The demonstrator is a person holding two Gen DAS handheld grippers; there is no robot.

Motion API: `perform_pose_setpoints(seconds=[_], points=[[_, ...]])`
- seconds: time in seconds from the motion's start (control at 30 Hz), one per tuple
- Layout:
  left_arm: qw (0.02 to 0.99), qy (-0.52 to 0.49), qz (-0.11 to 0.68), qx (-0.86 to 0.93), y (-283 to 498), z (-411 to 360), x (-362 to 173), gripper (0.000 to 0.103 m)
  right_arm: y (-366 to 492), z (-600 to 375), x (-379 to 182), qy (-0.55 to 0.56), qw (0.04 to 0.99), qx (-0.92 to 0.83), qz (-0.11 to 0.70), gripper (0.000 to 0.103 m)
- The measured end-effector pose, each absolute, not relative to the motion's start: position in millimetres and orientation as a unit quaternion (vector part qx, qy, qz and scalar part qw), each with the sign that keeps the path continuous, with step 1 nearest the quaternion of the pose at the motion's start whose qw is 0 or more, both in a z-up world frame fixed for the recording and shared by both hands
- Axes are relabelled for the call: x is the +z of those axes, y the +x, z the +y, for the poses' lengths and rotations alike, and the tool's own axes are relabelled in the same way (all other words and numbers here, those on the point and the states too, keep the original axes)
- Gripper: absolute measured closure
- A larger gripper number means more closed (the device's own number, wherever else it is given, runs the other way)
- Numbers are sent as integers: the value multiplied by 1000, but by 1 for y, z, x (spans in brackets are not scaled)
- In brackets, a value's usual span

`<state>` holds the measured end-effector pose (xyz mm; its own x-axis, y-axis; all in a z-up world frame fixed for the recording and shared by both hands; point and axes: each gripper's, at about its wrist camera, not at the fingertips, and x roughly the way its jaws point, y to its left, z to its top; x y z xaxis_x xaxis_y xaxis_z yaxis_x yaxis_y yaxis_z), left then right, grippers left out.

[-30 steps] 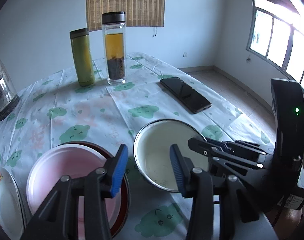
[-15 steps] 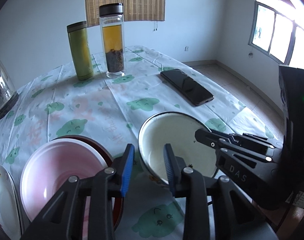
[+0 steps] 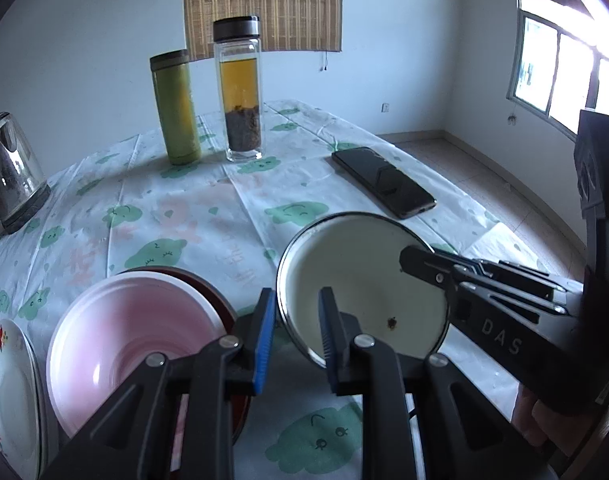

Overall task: Organize plates and bowls
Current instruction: 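Close the right gripper on the cream enamel bowl rim, then lift the cream enamel bowl with the right gripper over the pink bowl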

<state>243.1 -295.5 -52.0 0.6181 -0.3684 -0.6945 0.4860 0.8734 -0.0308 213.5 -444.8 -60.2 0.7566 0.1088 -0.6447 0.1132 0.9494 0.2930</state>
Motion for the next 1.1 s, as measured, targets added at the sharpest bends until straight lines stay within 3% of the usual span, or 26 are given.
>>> perform_pose_setpoints(seconds=[0.77, 1.1], points=[[922, 41, 319, -214, 225, -244, -10, 84, 187, -406, -9, 140, 950, 72, 270, 93], [922, 13, 333, -196, 225, -198, -8, 84, 176, -355, 26, 108, 953, 134, 248, 91]])
